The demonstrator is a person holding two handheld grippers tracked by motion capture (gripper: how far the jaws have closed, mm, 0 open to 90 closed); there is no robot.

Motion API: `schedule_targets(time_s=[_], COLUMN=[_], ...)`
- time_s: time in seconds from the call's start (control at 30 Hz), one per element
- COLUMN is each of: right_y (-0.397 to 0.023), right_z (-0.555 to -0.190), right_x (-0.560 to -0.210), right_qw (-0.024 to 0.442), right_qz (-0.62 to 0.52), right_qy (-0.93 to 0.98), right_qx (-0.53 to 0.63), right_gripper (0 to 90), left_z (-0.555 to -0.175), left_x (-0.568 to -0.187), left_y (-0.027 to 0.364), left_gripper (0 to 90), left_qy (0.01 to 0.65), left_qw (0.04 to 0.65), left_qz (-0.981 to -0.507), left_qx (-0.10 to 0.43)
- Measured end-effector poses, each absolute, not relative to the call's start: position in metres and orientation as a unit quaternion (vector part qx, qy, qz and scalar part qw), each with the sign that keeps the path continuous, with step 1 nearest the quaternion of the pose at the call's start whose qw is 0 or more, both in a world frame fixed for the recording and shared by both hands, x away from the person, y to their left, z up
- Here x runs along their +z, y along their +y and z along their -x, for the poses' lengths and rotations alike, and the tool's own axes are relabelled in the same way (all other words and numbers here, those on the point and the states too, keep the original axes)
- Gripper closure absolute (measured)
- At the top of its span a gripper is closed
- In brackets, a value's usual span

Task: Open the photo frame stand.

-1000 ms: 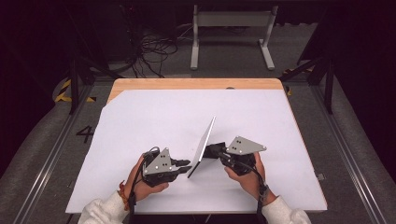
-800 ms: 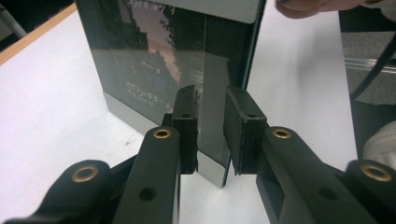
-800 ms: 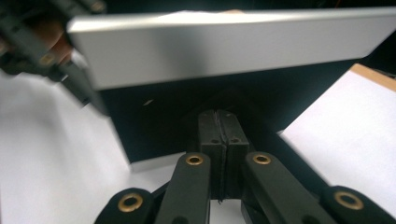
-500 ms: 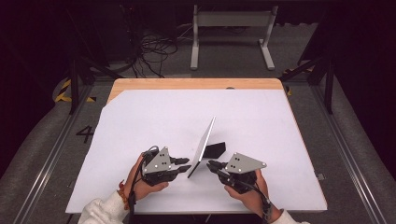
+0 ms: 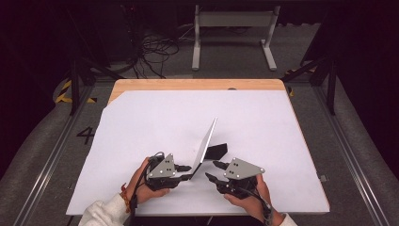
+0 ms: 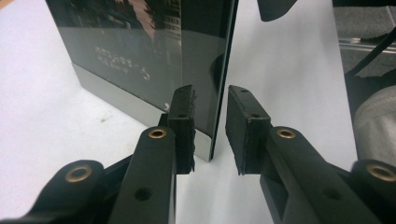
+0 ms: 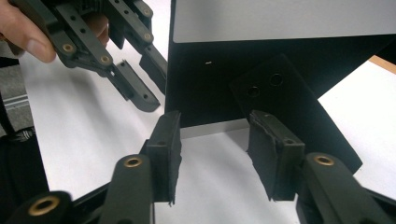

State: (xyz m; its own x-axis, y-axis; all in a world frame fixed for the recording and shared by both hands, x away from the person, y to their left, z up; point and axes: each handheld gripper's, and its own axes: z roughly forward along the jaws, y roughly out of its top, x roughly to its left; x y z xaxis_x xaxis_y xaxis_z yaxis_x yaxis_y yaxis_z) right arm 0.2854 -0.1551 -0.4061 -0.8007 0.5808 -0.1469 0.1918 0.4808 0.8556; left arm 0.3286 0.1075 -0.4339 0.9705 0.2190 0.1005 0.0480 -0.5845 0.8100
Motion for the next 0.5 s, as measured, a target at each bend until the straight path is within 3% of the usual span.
schedule_targets(time_s=[0.5], right_y=[-0.1588], right_z=[-0.2847], right_x=[-0.4037], right_qw=[0.211], right_qz=[-0.243], right_qy=[0.827], right_qx=[0.461], right_gripper=[47.1], left_z=[-0.3312], left_x=[-0.4363], left_y=[0.1013], left_gripper=[76.2], left_qy=[0.084], left_qw=[0.454], left_qz=[-0.883], left_qx=[0.087])
